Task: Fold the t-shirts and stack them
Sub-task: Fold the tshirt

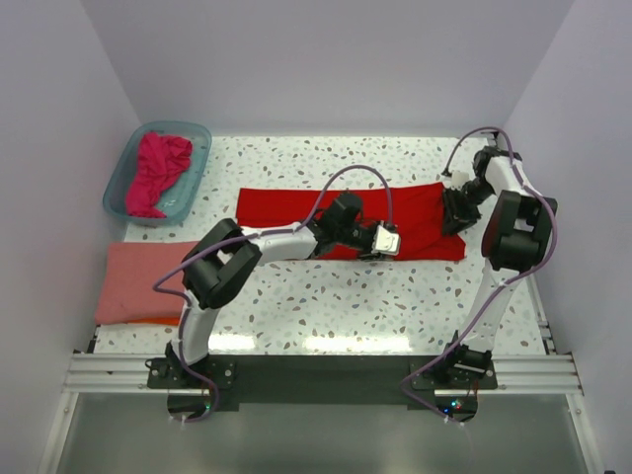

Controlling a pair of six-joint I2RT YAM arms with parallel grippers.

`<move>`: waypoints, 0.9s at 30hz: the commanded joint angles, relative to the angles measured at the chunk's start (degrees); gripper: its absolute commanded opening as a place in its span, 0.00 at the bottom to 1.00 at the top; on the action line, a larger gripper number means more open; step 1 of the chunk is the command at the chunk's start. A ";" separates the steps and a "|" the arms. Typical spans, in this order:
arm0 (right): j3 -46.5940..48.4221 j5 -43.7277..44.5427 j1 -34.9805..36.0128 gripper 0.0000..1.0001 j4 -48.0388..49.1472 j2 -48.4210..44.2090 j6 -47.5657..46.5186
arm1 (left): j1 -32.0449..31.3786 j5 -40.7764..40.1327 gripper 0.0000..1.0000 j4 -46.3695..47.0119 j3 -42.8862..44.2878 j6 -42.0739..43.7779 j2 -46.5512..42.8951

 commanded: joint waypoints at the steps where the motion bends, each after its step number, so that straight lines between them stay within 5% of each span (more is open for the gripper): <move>1: 1.83 1.94 -0.43 0.33 0.18 0.29 0.80 | -0.05 0.71 0.45 2.49 2.33 1.98 1.03; 9: 3.50 0.54 -0.34 0.31 0.19 1.70 1.15 | -0.23 0.63 0.45 2.41 2.68 1.63 1.73; 15: 5.96 -2.10 -0.26 0.18 -0.87 2.58 1.24 | -0.23 0.27 0.45 2.06 2.86 1.98 2.00; 19: 7.45 -4.82 -0.34 0.00 -3.50 3.37 0.72 | -0.23 0.10 0.45 1.88 2.42 2.42 1.48; 27: 8.69 -13.34 -0.17 0.00 -2.63 1.00 3.08 | -0.05 -0.25 0.44 3.11 -1.00 2.86 -1.34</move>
